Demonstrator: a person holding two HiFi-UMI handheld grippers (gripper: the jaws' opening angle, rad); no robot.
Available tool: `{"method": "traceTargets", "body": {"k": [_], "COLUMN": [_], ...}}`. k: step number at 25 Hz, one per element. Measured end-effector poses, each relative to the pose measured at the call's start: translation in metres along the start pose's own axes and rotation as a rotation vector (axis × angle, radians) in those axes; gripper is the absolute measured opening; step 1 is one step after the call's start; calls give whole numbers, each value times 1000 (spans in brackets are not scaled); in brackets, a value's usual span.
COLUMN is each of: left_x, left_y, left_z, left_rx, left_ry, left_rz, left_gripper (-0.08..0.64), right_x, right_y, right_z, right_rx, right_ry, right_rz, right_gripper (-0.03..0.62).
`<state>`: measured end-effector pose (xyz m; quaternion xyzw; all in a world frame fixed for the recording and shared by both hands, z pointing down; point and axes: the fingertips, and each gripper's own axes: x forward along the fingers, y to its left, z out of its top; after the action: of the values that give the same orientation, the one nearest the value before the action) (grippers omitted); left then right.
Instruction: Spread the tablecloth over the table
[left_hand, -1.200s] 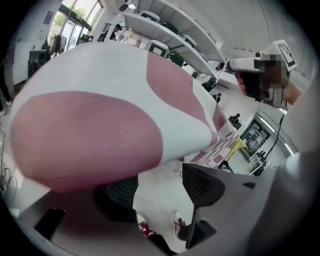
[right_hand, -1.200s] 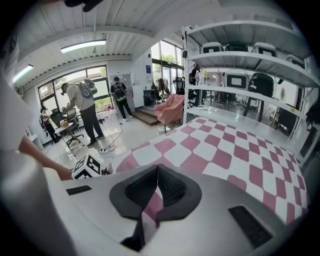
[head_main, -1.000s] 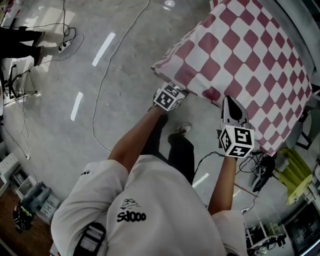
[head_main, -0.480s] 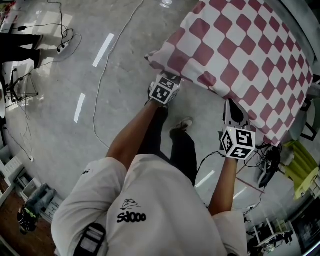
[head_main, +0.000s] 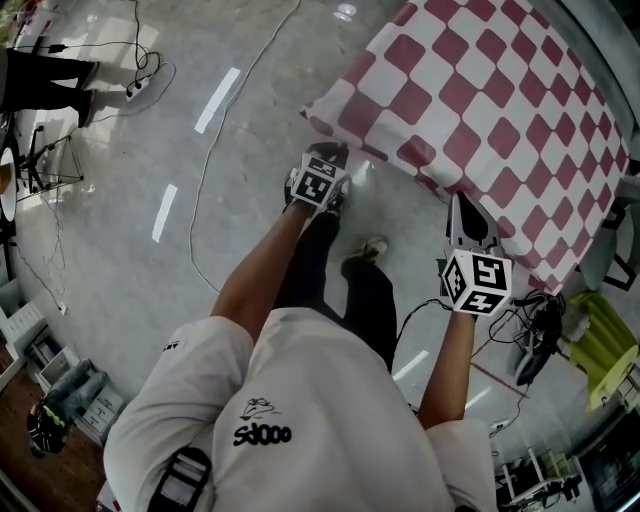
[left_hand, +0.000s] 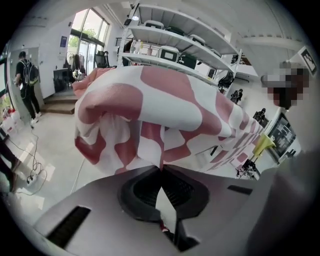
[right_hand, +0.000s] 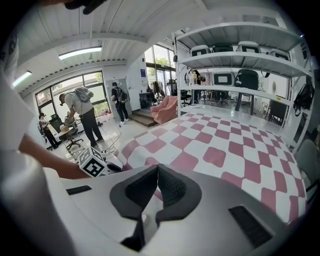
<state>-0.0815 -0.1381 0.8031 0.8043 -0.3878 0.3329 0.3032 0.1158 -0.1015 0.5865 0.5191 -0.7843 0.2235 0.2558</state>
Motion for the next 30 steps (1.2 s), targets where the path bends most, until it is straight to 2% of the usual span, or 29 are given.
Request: {"method": "traceTargets", "body": {"k": [4,7,19,22,26,30], "left_x": [3,3,-9,-13,-22,-35], "left_y": [25,38,52,41,42,43], "left_z": [-22,-37,-167,-176,-165,-136], "left_rx": [-43,-59,-212,-264,-249,-208], "left_ry": [75,117,440,467,441,380], "left_rz": [63,79,119,70,83,90], "left_gripper": [28,28,29,128,120,109], "right_x": [-8,-8,6,1,-12,-30], "right_y": [-3,-4,12,16,14,7], "right_z": [-5,-7,6,8,16,28], "right_rx": [-2,-1,-22,-29,-31,-25], "right_ry": [5,12,1,-5,-23,-55], "right_rz": [-3,-8,16,20,8,-16], "right_gripper": [23,23,23,23,23,23]}}
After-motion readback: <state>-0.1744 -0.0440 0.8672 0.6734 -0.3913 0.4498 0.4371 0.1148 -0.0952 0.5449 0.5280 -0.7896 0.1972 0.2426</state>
